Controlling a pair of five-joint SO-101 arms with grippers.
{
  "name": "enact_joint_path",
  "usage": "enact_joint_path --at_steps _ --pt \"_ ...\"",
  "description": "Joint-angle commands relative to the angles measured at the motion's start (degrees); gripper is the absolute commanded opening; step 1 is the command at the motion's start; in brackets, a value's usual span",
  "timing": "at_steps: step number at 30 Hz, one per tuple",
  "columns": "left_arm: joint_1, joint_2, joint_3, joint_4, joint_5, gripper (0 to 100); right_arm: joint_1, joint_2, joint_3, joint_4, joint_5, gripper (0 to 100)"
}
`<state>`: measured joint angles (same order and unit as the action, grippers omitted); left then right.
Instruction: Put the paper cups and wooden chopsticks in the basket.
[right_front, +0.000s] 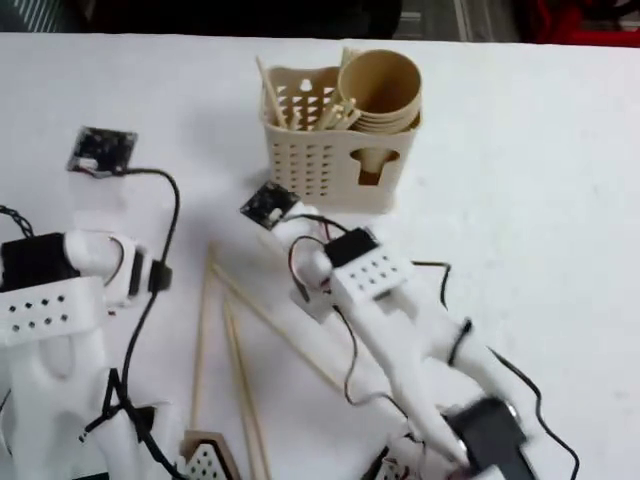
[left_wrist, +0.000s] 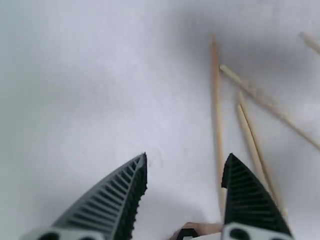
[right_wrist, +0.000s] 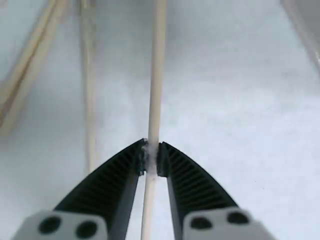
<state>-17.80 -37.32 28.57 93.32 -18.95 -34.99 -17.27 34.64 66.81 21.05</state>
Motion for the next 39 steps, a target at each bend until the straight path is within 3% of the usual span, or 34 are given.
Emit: enact_joint_path --at_steps 1,5,10,13,21,30,39 --pt "0.13 0.13 4.22 -3.52 -2.02 25 0.4 -11.03 -2.73 4.09 0.44 1.9" --pt "0.4 0.22 9.14 -7.74 -2.11 25 0.4 -20.35 -2.73 6.64 0.44 1.9" --pt "6.64 0.31 15.65 -11.96 -1.49 26 0.48 -27.91 -2.73 8.31 0.44 1.9" --pt "9.54 0.31 18.2 -14.68 2.46 26 1.1 -29.85 -3.25 8.13 0.44 1.9" --pt "10.42 0.84 19.78 -18.55 2.73 26 7.6 -30.02 -18.02 10.77 -3.08 1.9" --pt "10.07 19.82 14.15 -23.38 2.99 24 8.31 -28.35 -32.44 9.45 -8.62 1.9" --pt "10.33 38.55 4.48 -25.93 3.08 23 8.4 -26.51 -35.87 -3.56 -8.62 1.9"
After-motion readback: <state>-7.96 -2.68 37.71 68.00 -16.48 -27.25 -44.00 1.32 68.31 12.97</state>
